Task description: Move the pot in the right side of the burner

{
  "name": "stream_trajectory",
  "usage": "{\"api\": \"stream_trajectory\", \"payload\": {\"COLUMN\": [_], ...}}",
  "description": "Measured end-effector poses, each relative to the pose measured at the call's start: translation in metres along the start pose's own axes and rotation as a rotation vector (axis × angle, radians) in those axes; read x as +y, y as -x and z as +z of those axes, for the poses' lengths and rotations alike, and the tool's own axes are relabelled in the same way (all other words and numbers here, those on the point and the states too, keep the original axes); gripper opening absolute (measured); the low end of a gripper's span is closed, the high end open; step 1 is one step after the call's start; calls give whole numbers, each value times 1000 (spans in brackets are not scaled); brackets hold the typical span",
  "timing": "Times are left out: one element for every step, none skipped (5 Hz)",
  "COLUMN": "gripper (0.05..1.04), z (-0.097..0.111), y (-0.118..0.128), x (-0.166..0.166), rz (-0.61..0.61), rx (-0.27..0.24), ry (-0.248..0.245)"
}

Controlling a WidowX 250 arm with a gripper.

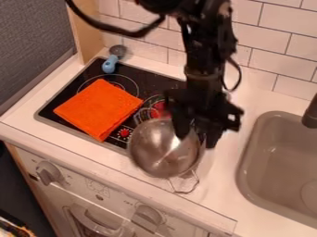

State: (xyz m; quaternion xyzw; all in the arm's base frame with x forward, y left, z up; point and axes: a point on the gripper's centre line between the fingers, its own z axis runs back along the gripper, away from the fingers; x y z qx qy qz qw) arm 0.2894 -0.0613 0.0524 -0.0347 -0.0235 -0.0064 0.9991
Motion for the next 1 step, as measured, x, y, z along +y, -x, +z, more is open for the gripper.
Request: {"api": "stream_trajectory", "payload": {"gripper": [1004], "z": [10], "y": [-7], "x": [7], "rz": [13], "rx": [5], "ry": [7]}}
